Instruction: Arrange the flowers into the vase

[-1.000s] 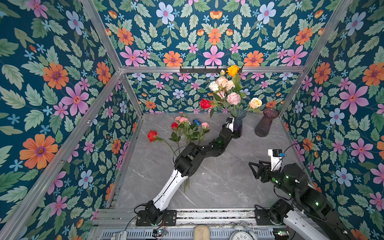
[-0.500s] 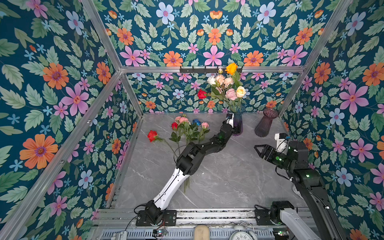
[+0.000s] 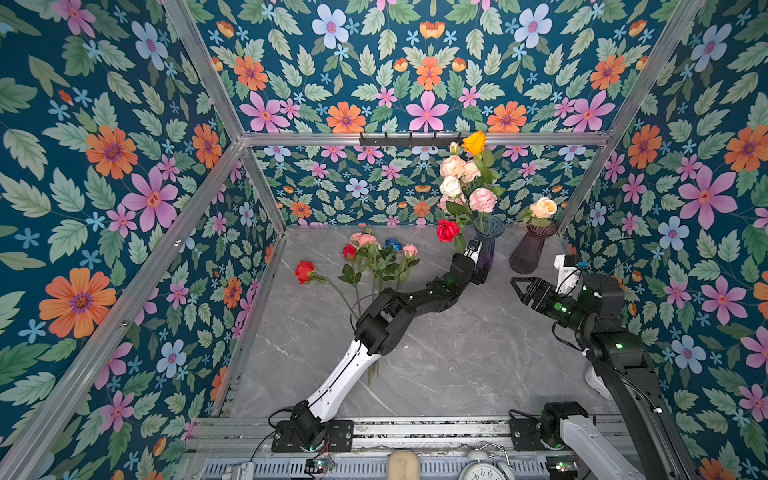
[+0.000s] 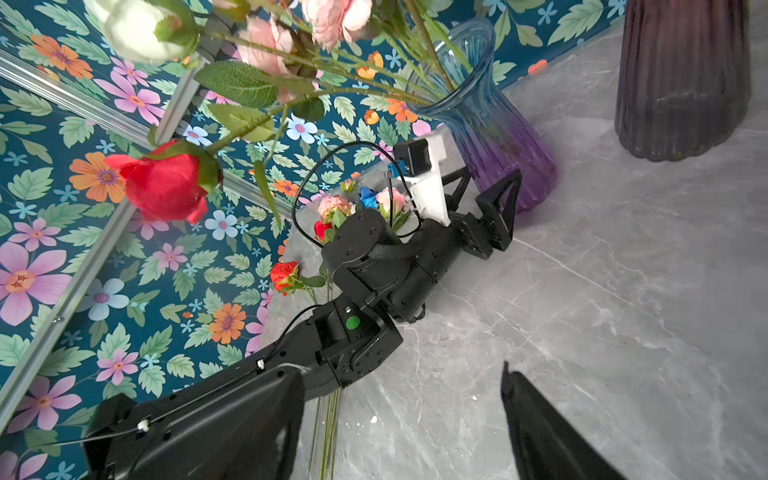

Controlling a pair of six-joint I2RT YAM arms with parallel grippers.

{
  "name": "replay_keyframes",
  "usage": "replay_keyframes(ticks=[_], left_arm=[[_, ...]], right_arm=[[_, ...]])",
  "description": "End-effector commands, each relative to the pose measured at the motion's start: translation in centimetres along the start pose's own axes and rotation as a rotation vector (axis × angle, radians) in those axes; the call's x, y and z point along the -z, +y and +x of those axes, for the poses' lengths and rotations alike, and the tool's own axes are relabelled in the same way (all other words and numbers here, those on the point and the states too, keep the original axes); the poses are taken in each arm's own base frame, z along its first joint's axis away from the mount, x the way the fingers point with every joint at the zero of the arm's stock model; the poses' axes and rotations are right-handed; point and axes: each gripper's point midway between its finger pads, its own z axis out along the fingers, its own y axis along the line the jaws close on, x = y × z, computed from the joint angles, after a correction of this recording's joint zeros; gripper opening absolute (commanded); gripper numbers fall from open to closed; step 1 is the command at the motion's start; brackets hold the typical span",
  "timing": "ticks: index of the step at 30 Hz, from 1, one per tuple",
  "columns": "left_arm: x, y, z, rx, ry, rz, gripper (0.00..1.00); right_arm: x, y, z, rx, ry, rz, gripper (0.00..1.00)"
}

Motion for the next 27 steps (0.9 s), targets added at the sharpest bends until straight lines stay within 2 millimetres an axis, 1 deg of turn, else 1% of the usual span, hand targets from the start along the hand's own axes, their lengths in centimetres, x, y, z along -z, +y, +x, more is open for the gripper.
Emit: replay_keyframes(ticks=[1, 4, 6, 8, 10, 12, 14, 15, 18, 19, 20, 22, 24, 25, 27], left_arm=[[-0.1, 0.4, 0.2, -0.01, 0.02, -0.024, 0.84], [0.1, 0.4, -0.2, -0.005, 0.009, -0.022, 0.89], [0.7, 0.3, -0.4, 0.001, -0.004, -0.012, 0.92], [1.7, 0.3, -0.9, 0.015, -0.019, 0.002, 0.94], [3.0, 0.2, -1.0, 0.032, -0.027, 0.019, 0.99], [4.5, 0.3, -1.1, 0.045, -0.038, 0.029, 1.0], [6.3, 0.3, -1.2, 0.053, -0.046, 0.04, 1.0], [7.4, 0.2, -1.5, 0.058, -0.055, 0.046, 1.0], [10.4, 0.2, -1.8, 0.082, -0.064, 0.077, 1.0], [11.5, 0.0, -1.8, 0.097, -0.066, 0.095, 1.0], [12.4, -0.1, -1.6, 0.11, -0.062, 0.114, 1.0], [14.8, -0.6, -1.4, 0.138, -0.06, 0.173, 0.99], [16.7, -1.0, -0.9, 0.171, -0.047, 0.225, 0.98], [17.7, -1.5, -0.5, 0.19, -0.029, 0.27, 0.98], [19.1, -2.9, 0.2, 0.215, 0.016, 0.368, 0.96]], right_arm=[[0.0, 0.0, -1.3, 0.006, -0.028, 0.028, 0.77], [-0.7, -1.2, -2.0, -0.083, 0.002, 0.044, 0.78], [-1.1, -3.0, -2.8, -0.21, 0.006, 0.024, 0.78], [-1.3, -5.4, -3.9, -0.342, -0.011, 0.023, 0.77], [-1.5, -8.0, -4.8, -0.479, -0.034, 0.047, 0.77], [-1.8, -9.4, -5.8, -0.563, -0.06, 0.047, 0.77], [-2.0, -10.8, -6.9, -0.597, -0.093, 0.085, 0.78], [-2.2, -11.4, -7.6, -0.604, -0.11, 0.111, 0.78], [-2.9, -13.5, -9.7, -0.628, -0.14, 0.191, 0.78], [-3.3, -13.9, -10.5, -0.635, -0.146, 0.204, 0.75], [-3.8, -14.3, -11.2, -0.644, -0.146, 0.205, 0.69], [-5.0, -14.4, -13.5, -0.639, -0.137, 0.187, 0.55], [-5.7, -15.0, -15.1, -0.641, -0.121, 0.219, 0.45], [-6.0, -15.6, -15.7, -0.642, -0.11, 0.253, 0.43], [-6.4, -16.1, -16.9, -0.612, -0.087, 0.295, 0.43]])
